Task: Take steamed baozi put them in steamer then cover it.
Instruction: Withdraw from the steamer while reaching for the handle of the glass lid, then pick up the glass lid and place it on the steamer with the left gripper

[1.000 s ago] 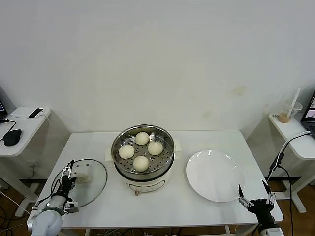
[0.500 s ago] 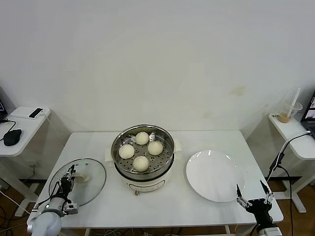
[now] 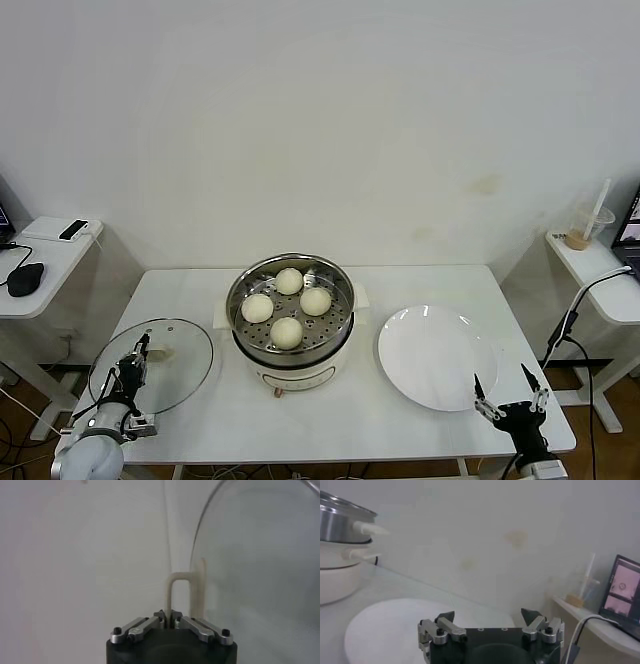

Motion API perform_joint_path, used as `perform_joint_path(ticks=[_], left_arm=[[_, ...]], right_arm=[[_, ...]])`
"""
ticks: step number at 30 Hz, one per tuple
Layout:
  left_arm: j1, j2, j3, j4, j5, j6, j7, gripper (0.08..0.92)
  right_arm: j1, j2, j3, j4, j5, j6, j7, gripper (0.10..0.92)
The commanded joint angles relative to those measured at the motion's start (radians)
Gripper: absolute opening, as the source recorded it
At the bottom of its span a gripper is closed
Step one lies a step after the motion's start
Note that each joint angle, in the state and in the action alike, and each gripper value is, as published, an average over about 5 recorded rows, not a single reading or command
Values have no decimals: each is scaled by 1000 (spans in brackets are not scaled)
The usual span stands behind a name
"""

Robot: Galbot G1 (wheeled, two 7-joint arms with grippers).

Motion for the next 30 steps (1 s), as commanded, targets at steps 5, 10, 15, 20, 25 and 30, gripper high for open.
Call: perform_joint_path(ticks=[5, 10, 15, 20, 25, 30], left_arm=[[137, 9, -108, -338, -34, 127, 70, 135], [140, 41, -178, -377, -72, 154, 116, 135], [142, 68, -213, -453, -115, 189, 164, 135], [149, 78, -151, -567, -154, 241, 211, 135], [93, 96, -27, -621, -152, 289, 244, 135], [4, 97, 90, -611, -108, 324, 270, 135]], right_arm=[[-1, -13, -8, 9, 1, -5, -5, 823], [-3, -16, -13, 13, 0, -6, -9, 823], [-4, -12, -15, 14, -7, -5, -10, 823], [-4, -2, -21, 15, -23, -2, -10, 823], [-11, 9, -31, 17, -49, 3, -8, 823], [-18, 15, -47, 14, -76, 3, -4, 823]])
